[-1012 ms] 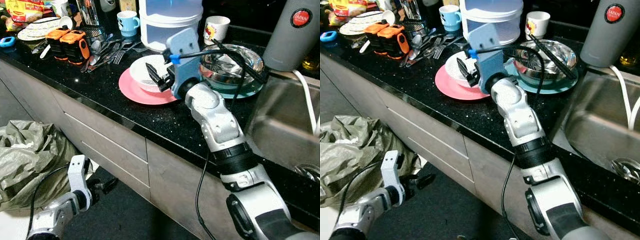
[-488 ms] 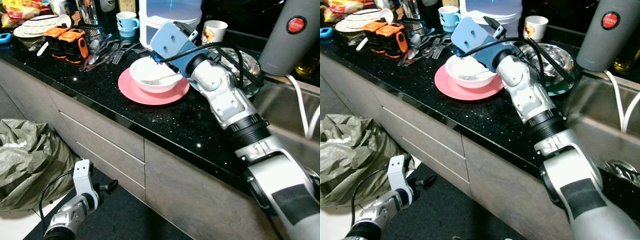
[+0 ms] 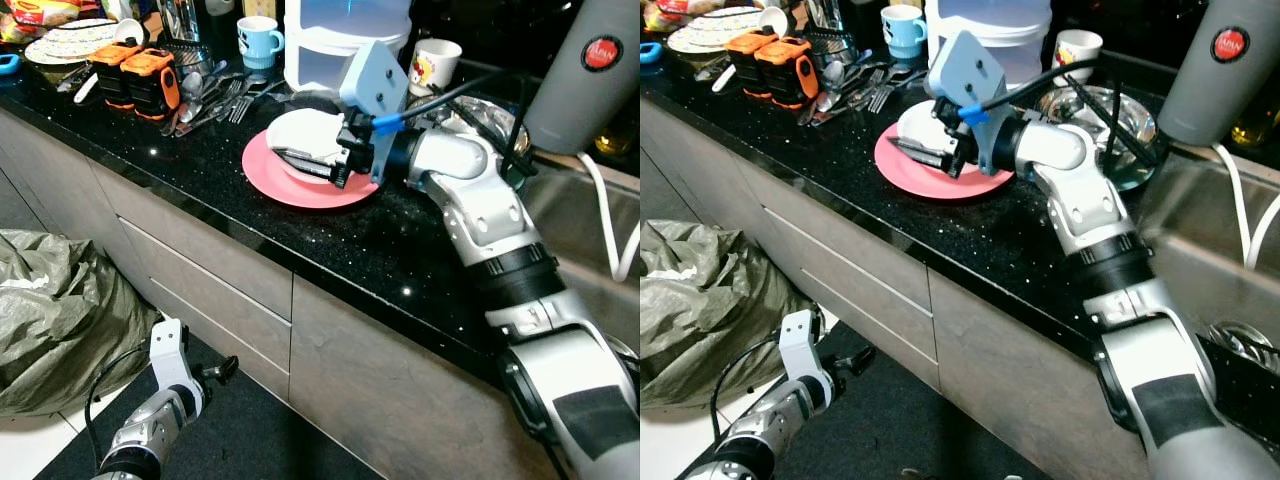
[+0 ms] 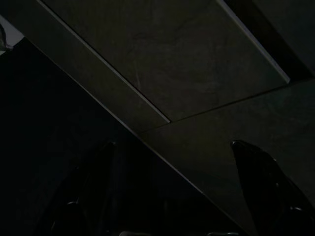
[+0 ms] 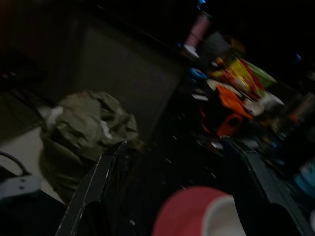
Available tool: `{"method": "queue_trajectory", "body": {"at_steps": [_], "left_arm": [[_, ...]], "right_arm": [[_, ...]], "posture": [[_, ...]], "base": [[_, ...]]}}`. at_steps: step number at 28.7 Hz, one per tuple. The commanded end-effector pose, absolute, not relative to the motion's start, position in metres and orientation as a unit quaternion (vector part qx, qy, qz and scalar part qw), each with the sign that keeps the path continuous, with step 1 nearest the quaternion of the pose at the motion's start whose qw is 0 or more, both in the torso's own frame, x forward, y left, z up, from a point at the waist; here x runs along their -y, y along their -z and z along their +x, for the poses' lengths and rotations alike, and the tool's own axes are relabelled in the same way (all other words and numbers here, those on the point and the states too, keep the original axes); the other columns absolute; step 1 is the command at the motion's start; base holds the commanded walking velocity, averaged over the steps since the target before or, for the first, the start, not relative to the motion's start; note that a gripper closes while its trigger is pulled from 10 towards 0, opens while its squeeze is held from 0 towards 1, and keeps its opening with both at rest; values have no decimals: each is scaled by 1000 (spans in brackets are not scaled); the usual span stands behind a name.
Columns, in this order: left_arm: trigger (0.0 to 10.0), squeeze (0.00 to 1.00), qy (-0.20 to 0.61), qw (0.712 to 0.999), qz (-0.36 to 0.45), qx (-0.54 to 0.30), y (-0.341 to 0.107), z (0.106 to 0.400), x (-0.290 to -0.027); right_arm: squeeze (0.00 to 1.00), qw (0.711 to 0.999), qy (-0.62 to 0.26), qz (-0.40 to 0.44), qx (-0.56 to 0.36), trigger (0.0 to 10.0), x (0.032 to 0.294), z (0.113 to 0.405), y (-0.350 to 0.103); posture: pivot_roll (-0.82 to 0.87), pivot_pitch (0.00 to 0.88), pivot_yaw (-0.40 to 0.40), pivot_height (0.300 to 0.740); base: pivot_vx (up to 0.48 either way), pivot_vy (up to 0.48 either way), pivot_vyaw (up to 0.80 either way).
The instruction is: Kitchen organization
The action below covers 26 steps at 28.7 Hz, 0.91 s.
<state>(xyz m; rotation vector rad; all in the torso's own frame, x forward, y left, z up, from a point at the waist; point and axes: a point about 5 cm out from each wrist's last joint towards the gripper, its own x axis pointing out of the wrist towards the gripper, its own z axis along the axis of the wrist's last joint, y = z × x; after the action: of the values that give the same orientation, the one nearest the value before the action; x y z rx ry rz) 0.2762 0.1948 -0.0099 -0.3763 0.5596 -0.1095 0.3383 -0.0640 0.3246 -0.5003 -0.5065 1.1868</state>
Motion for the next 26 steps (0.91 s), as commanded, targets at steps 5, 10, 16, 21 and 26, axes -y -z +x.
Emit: {"method": "queue_trajectory", "body": {"at_steps": [5,10,16,21,26], "left_arm": [[10000,0,53,939,-189,-281,15,273,-192],[10000,0,54,940,-188,-280,15,273,-192],[10000,0,56,941,-190,-275,14,274,-190],[10000,0,55,940,-191,-278,16,272,-190],[10000,0,59,941,-191,-272,13,275,-189]], "right_arm": [[0,759,-526,-337,184,10000,50,344,-289],[0,753,-519,-372,160,10000,48,344,-272],[0,734,-524,-415,124,10000,43,340,-251],[0,729,-510,-444,109,10000,46,342,-247],[0,758,-499,-395,147,10000,43,342,-262]], "posture": [[24,122,-25,740],[25,120,-22,740],[25,121,-23,740],[22,120,-22,740],[21,119,-24,740]], "base": [[0,0,0],[0,0,0],[0,0,0],[0,0,0],[0,0,0]]}}
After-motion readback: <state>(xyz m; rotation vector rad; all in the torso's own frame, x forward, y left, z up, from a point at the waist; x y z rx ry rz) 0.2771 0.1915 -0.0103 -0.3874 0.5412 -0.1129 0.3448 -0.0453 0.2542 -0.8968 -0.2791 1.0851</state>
